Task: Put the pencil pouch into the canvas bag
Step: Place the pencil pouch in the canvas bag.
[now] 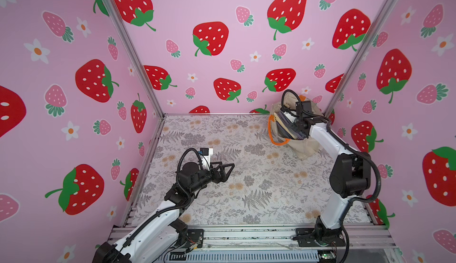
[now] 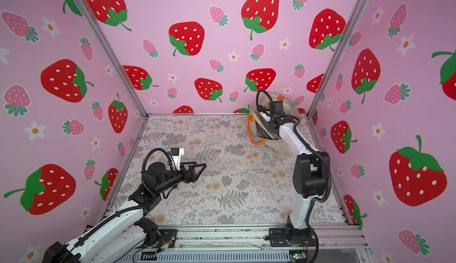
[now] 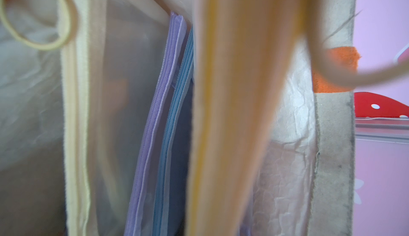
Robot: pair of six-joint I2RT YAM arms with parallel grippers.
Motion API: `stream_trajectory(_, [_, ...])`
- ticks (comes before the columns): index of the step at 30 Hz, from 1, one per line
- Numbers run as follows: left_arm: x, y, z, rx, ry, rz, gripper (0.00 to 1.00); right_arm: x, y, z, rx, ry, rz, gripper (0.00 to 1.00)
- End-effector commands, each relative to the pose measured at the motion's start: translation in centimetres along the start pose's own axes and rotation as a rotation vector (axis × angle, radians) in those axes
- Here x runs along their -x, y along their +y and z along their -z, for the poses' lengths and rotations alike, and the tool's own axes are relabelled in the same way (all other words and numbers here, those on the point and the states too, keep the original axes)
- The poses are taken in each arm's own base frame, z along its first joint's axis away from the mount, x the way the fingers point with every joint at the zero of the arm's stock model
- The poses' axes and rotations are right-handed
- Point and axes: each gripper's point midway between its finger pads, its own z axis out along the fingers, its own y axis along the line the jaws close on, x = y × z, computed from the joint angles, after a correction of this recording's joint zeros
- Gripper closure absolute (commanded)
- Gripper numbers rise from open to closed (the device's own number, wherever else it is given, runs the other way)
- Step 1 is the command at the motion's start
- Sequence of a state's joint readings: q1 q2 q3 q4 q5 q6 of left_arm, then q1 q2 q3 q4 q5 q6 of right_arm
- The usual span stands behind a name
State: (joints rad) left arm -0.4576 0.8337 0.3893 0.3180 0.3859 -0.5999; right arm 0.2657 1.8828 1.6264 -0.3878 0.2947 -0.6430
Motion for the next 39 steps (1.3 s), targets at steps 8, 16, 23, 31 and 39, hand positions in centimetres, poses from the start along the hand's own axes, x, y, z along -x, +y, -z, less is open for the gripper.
stream_trajectory(8, [0.8,-0.5,0.2,-0.023,-0.032,-0.014,0.02,-2.0,-1.6,-1.4,-0.020,0.088,-0.181,1.00])
stream_trajectory(16, [0.8,-0.3,0.3,-0.015,-0.035,-0.010,0.02,-1.8,0.4,-2.4,0.071,0.079,-0.158,0.95])
stream_trajectory(23, [0.9,-0.4,0.3,-0.019,-0.033,-0.009,0.02,-0.8,0.0,-0.2,0.083,0.004,-0.211,0.53])
stream_trajectory(31, [0.8,-0.3,0.2,-0.020,-0.028,-0.004,0.02,0.9,-1.0,3.1,0.096,-0.104,-0.297,0.67])
stream_trajectory(39, [0.9,-0.4,0.3,-0.019,-0.029,-0.005,0.02,0.4,0.5,1.1,0.143,-0.056,-0.276,0.84])
